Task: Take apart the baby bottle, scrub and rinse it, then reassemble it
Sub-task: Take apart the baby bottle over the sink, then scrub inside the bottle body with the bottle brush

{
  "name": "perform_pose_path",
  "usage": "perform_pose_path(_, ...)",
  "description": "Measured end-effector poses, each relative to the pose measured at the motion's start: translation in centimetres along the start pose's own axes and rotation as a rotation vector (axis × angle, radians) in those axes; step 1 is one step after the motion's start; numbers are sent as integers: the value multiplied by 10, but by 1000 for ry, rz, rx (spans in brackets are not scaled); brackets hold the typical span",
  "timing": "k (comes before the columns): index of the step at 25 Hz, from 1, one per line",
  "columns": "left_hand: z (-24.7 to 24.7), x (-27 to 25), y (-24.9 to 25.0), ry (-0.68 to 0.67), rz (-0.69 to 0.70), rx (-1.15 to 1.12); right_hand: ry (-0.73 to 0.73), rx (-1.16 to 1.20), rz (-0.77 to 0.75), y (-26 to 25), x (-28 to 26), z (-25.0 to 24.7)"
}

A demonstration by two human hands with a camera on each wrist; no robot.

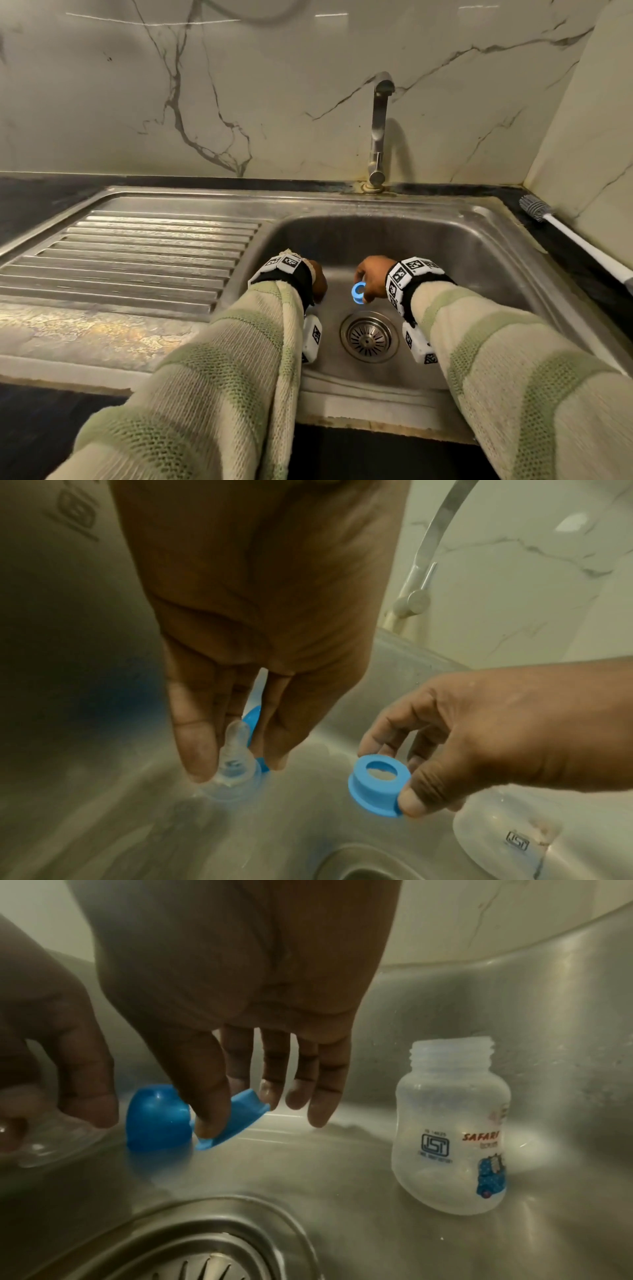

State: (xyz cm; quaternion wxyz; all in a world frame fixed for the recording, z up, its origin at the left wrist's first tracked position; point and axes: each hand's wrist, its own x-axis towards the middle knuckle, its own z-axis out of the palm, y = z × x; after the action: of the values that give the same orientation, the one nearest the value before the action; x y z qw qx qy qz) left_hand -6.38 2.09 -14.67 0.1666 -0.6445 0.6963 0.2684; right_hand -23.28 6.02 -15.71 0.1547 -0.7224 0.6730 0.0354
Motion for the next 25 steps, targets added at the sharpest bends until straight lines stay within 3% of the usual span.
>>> perform_pose_path(7,10,29,0,-70,30,83,43,-55,27,10,29,13)
perform_pose_path(11,-10,-8,5,135,36,89,38,-76,42,7,35,19)
perform_pose_path(14,-17,-6,4,291,63,99,34,-40,29,6,34,17)
perform_pose_path(18,-20,-8,-1,345,40,65,88,-48,7,9,18,-6)
perform_pose_path(25,-45,-57,21,548,206,-5,449,271,14,24,-47,-73)
